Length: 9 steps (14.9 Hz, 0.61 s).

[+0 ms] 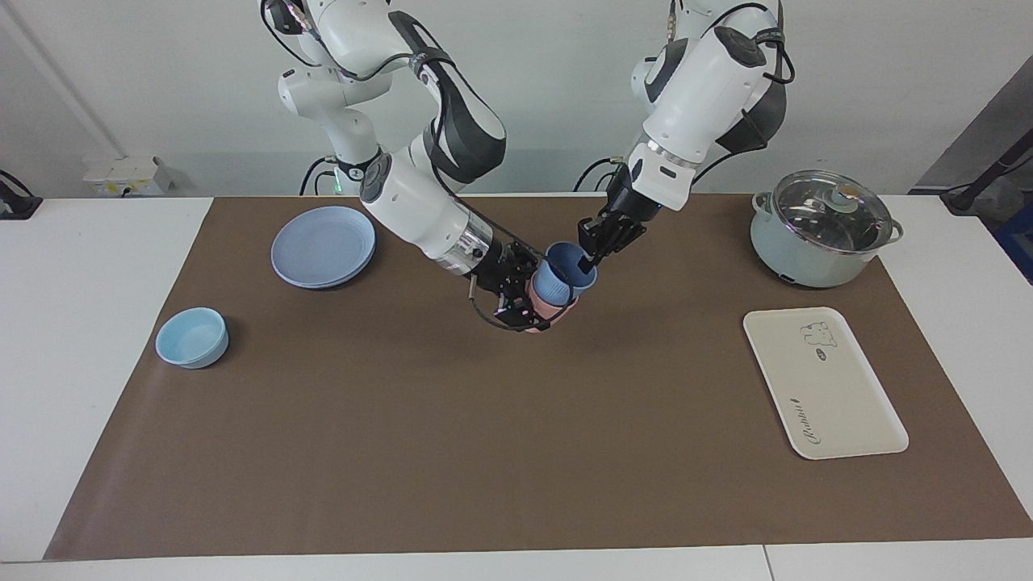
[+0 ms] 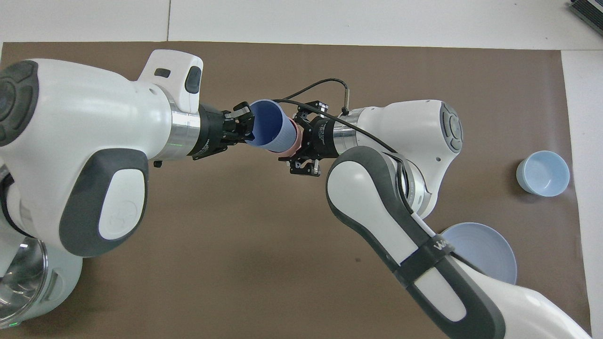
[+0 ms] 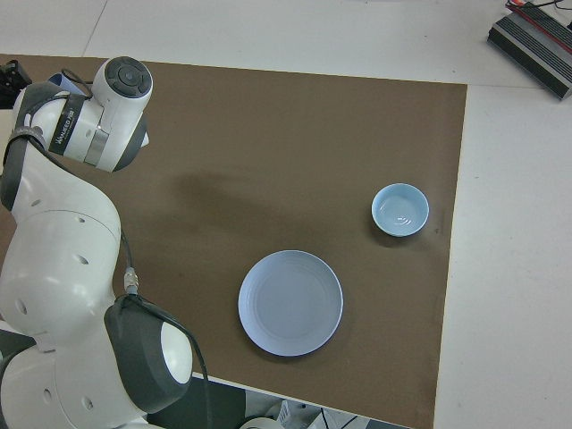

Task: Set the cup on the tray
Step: 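Grasp the blue cup with the left gripper while the right gripper releases, then carry the blue cup to the tray while the right gripper withdraws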

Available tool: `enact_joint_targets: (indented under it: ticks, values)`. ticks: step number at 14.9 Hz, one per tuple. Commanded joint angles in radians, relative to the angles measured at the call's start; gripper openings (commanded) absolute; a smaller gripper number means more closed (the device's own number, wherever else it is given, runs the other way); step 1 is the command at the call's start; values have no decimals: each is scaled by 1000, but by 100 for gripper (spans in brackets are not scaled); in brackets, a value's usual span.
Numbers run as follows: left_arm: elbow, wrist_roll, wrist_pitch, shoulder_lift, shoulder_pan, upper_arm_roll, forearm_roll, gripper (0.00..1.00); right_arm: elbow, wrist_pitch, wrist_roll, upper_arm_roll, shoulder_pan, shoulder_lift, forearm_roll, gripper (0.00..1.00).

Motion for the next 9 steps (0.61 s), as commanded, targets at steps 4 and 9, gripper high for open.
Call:
enact_joint_targets:
  ticks: [4, 9]
  values:
    - [72, -20, -190, -63, 20, 5, 34, 0, -14, 5, 21, -2, -20, -17, -37, 0]
    - [44, 55, -239, -111, 102, 3, 51, 0, -8, 2, 12, -3, -74, -12, -37, 0]
